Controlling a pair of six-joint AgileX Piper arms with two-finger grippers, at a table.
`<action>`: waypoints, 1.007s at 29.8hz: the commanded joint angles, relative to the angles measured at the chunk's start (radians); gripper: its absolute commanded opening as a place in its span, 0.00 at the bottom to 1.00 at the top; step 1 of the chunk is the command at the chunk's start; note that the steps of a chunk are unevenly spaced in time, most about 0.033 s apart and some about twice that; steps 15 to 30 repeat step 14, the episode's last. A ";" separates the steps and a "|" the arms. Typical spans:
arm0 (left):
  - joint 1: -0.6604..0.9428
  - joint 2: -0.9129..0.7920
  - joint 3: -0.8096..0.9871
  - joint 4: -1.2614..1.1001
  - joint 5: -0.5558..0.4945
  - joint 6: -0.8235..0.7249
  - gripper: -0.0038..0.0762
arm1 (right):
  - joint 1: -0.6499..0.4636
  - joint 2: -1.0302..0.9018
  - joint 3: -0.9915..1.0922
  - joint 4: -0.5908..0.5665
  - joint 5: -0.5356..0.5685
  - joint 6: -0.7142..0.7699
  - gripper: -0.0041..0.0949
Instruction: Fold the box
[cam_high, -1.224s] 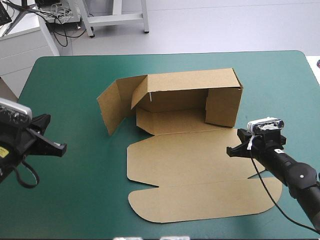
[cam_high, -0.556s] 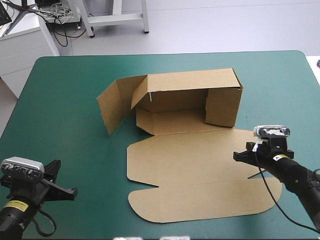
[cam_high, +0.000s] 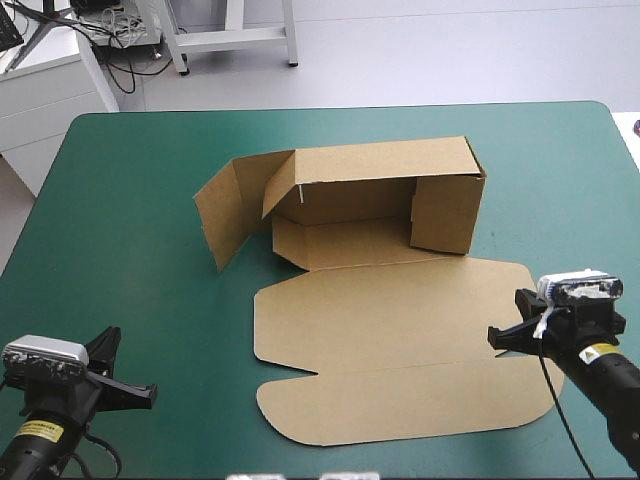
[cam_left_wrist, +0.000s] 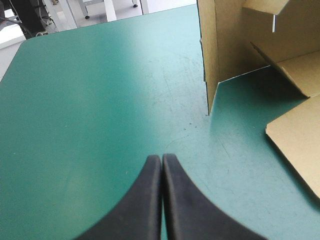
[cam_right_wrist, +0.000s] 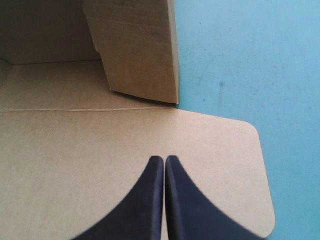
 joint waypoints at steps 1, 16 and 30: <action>-0.005 -0.032 0.004 -0.020 -0.079 -0.008 0.04 | -0.010 -0.097 0.015 -0.020 -0.035 0.024 0.04; -0.005 -0.118 0.034 -0.022 -0.048 -0.010 0.04 | -0.010 -0.410 0.080 -0.210 0.097 0.167 0.04; -0.005 -0.118 0.034 -0.022 -0.048 -0.010 0.04 | -0.010 -0.410 0.080 -0.210 0.097 0.167 0.04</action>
